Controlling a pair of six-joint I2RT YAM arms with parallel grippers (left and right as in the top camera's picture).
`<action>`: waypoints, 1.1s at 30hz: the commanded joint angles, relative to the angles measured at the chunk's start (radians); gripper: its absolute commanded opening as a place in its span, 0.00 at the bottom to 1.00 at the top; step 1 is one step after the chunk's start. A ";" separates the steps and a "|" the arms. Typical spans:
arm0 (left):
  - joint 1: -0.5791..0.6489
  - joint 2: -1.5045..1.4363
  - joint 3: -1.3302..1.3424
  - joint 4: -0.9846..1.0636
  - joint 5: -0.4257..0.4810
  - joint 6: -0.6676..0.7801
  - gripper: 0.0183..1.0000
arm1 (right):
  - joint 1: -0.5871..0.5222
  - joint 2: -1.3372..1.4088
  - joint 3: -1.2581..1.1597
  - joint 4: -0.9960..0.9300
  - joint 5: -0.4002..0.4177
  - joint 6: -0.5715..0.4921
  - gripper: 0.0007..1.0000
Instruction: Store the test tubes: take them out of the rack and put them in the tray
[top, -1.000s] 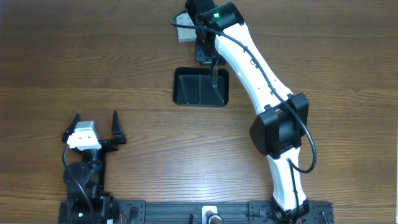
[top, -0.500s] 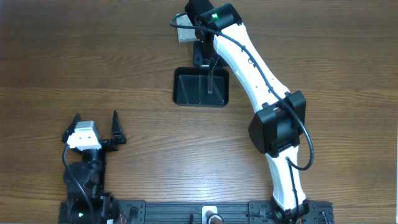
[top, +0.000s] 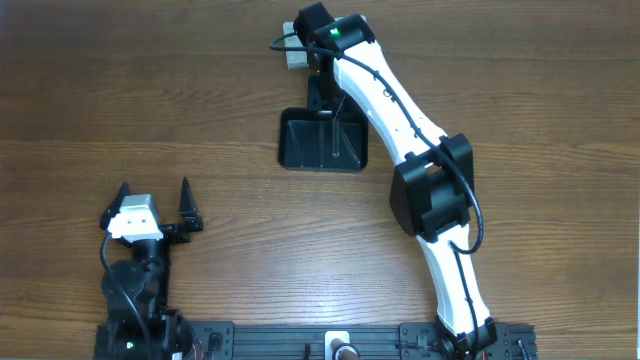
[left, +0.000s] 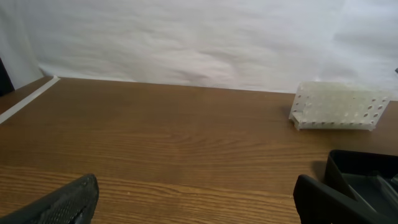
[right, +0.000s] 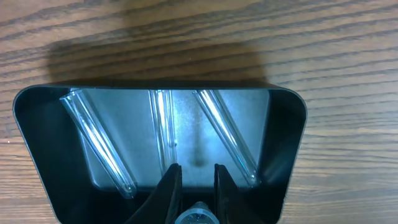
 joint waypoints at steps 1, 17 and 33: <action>0.004 -0.008 -0.004 -0.001 0.006 0.014 1.00 | -0.003 0.027 0.009 0.006 -0.006 0.006 0.08; 0.004 -0.008 -0.004 -0.001 0.006 0.014 1.00 | -0.003 0.082 0.008 0.036 -0.020 0.007 0.08; 0.004 -0.008 -0.005 -0.001 0.006 0.014 1.00 | -0.003 0.127 0.008 0.056 -0.020 0.010 0.09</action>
